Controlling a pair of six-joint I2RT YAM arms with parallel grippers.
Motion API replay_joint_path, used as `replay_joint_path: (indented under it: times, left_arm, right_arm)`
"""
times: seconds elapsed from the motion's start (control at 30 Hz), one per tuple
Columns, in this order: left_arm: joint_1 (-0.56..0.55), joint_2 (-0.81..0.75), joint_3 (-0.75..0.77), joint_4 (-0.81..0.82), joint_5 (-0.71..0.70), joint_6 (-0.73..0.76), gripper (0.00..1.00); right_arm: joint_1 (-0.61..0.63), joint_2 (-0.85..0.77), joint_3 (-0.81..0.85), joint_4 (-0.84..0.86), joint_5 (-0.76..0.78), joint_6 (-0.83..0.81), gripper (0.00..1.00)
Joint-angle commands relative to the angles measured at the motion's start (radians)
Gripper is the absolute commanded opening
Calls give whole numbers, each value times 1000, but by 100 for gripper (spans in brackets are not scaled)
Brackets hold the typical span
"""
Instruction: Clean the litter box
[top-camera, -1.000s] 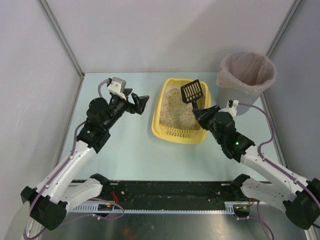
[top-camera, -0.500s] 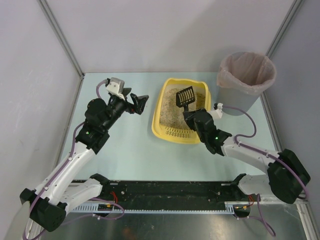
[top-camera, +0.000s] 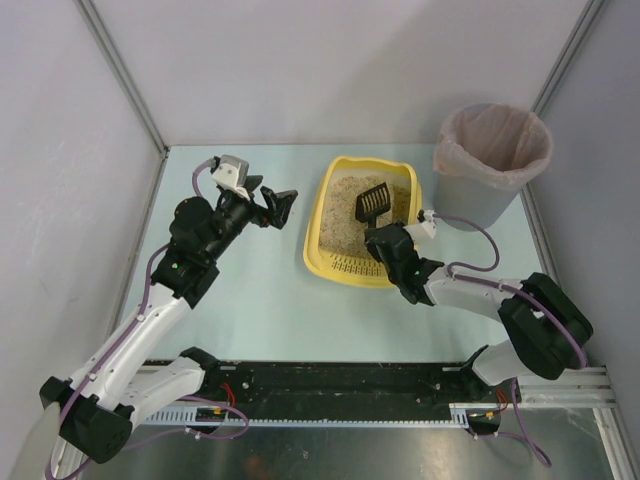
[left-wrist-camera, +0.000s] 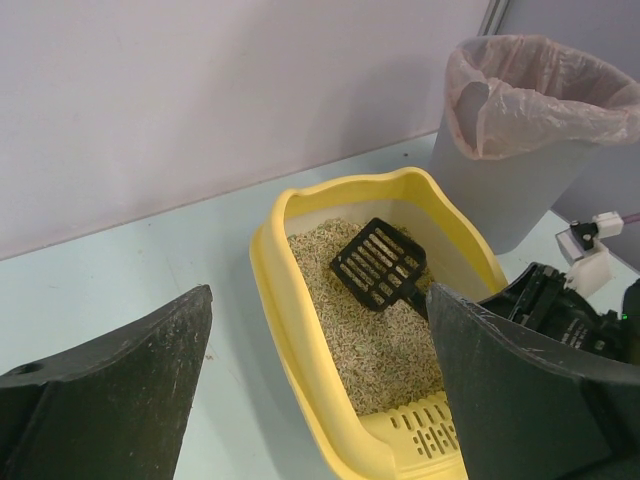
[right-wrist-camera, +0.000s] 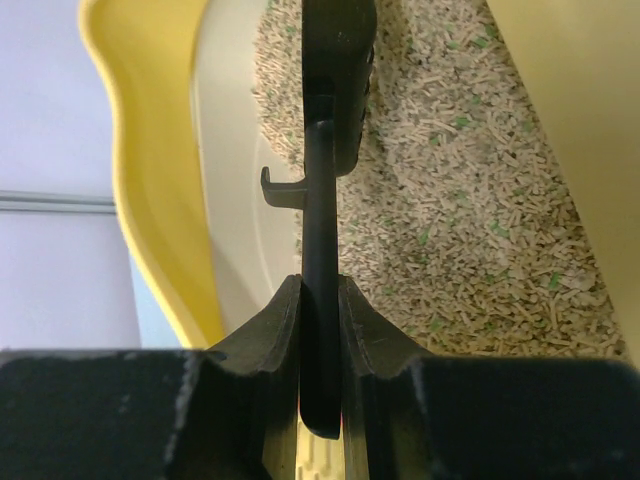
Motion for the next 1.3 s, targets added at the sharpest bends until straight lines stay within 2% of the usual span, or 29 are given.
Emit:
replay_joint_path:
  times: [0.0,0.13,0.17,0.23,0.27,0.43,0.57,0.77,0.93,1.1,1.27]
  left_arm:
    - [5,-9,-10,43,0,4,92]
    - [5,-11,-10,43,3,12,93]
    - [5,-12,-10,43,2,16,93]
    - [5,-14,-10,43,-6,19,93]
    - [5,-15,-9,43,-11,21,93]
    - [5,-15,-8,43,-5,15,93]
    - [5,-15,-10,43,-3,15,94]
    - [5,-11,-10,43,-3,1,96]
    - [5,15,-2,37,-47,-62,100]
    - [20,52,41,-26,-61,-85,100]
    - [112,86,51,-34,6,-141,100]
  right_arm:
    - [-21,34,15,57,1,10,1]
    - [-35,36,29,45,-47,-18,13]
    - [-37,31,32,33,-48,-27,21]
    - [-35,17,40,-13,-44,-39,30]
    - [-35,2,40,-24,-42,-42,38]
    - [-35,-29,56,-70,-53,-90,50]
    - [-24,-56,95,-111,-64,-128,53]
    - [20,-116,122,-159,20,-205,57]
    - [34,-180,125,-107,42,-453,57]
    - [-107,-257,124,-182,-58,-551,58]
    - [-191,-407,125,-260,-7,-702,59]
